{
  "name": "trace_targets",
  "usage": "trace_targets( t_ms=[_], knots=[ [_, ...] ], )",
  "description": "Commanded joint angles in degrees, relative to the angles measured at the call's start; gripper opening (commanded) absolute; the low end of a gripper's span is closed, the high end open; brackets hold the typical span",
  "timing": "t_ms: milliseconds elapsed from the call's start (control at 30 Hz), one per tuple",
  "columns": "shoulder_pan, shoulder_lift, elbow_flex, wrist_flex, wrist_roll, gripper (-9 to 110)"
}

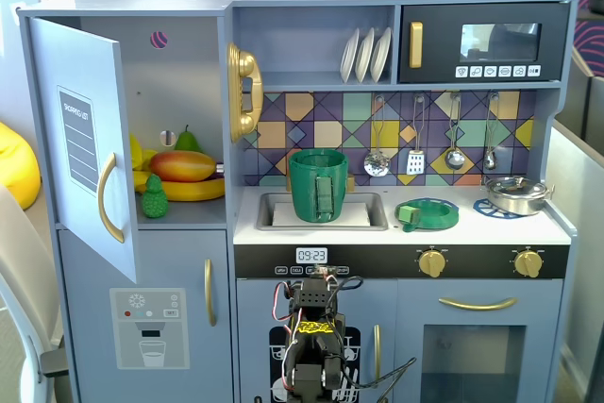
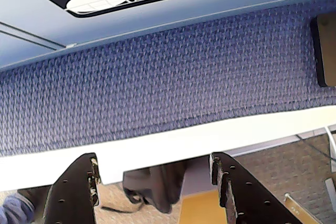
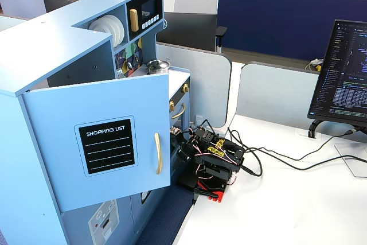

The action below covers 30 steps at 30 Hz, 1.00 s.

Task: Pick up the green pineapple from the left cabinet and place it in the green recipient

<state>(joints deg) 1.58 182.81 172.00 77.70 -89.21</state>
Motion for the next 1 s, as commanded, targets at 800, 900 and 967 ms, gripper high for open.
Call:
trace_targets(
  t_ms=[800, 900, 967],
  knots=[
    [-23.12, -8.96, -20.48, -22.41, -18.90, 25],
    [-24.35, -9.84, -21.71, -24.52, -26.46, 28],
    [-25.58, -11.25, -23.29, -25.49, -22.41, 29]
  ],
)
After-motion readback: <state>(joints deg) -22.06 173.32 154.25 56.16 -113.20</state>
